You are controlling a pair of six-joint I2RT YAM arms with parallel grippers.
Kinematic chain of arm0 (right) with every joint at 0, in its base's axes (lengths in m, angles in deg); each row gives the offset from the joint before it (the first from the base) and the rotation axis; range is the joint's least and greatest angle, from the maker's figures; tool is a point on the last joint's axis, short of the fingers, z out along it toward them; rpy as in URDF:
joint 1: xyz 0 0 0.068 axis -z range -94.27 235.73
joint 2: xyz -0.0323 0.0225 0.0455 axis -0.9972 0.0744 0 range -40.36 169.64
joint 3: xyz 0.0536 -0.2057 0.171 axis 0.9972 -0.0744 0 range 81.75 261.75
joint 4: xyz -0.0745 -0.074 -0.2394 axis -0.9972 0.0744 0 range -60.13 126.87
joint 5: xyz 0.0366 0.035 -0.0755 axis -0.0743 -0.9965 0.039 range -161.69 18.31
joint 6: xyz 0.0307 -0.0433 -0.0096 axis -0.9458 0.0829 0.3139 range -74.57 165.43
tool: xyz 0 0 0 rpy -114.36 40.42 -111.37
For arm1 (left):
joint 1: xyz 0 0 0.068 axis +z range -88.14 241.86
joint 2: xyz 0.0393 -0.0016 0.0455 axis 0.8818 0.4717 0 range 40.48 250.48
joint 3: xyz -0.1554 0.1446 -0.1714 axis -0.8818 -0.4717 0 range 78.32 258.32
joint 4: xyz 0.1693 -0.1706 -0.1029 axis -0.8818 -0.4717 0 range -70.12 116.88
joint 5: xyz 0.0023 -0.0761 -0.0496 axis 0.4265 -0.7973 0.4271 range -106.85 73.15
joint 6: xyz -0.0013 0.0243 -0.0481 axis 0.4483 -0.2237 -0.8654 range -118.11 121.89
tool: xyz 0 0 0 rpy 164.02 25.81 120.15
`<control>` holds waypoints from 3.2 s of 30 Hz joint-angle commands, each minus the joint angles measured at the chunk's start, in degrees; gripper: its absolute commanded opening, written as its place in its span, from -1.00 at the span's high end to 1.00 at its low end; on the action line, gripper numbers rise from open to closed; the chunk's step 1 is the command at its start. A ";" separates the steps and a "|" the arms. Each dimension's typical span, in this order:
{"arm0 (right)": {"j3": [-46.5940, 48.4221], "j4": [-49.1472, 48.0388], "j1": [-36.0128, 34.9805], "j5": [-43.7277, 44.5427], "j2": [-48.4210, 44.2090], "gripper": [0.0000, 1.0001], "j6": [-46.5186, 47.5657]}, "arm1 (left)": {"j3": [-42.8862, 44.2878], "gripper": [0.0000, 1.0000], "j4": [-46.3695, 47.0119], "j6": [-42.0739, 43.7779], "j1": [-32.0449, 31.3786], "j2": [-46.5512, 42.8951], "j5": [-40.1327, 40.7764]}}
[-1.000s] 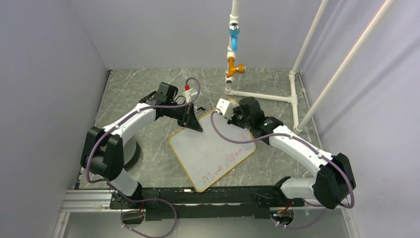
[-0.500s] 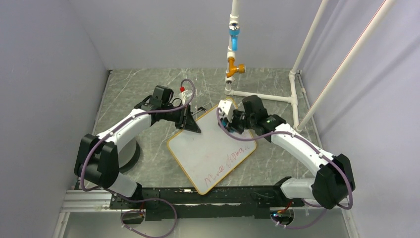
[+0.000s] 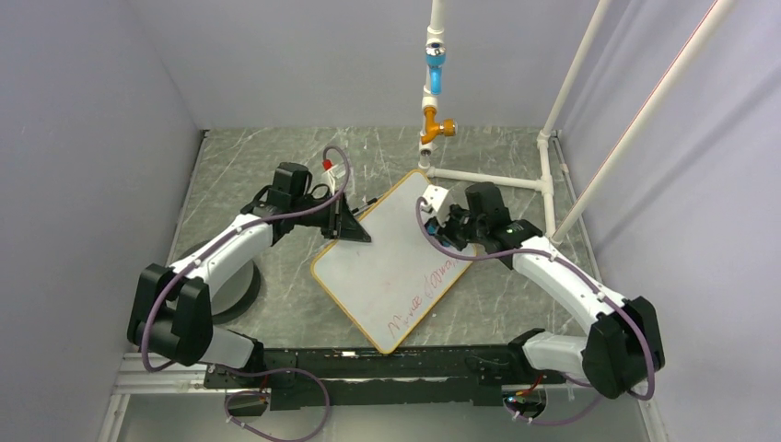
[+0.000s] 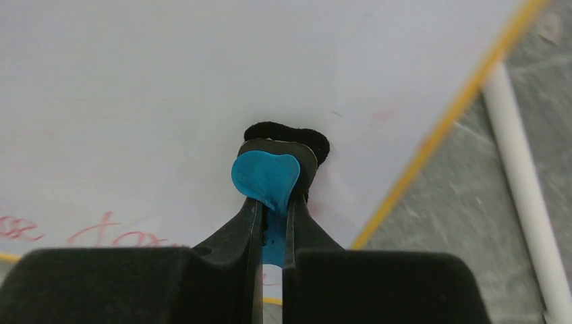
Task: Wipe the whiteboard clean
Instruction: Erase the whiteboard at the center of the board.
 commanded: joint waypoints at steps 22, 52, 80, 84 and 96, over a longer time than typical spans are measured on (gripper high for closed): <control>1.61 6.49 -15.46 -14.15 0.30 1.00 19.80 | 0.09 1.00 3.51 -6.12 7.51 -1.57 -6.61; 10.87 -3.39 -21.15 -5.69 9.80 1.00 8.76 | 18.52 1.00 -12.07 10.29 15.39 8.16 -10.43; -1.80 -23.27 -31.08 18.33 16.68 1.00 2.52 | 15.87 1.00 -13.95 17.33 13.19 12.24 -11.23; -2.83 -18.85 -35.52 10.96 16.47 1.00 6.66 | 15.92 1.00 -14.23 17.85 13.19 12.31 -11.26; -0.92 -16.09 -36.71 17.83 22.53 1.00 8.47 | 16.08 1.00 -15.05 18.93 13.22 12.52 -10.91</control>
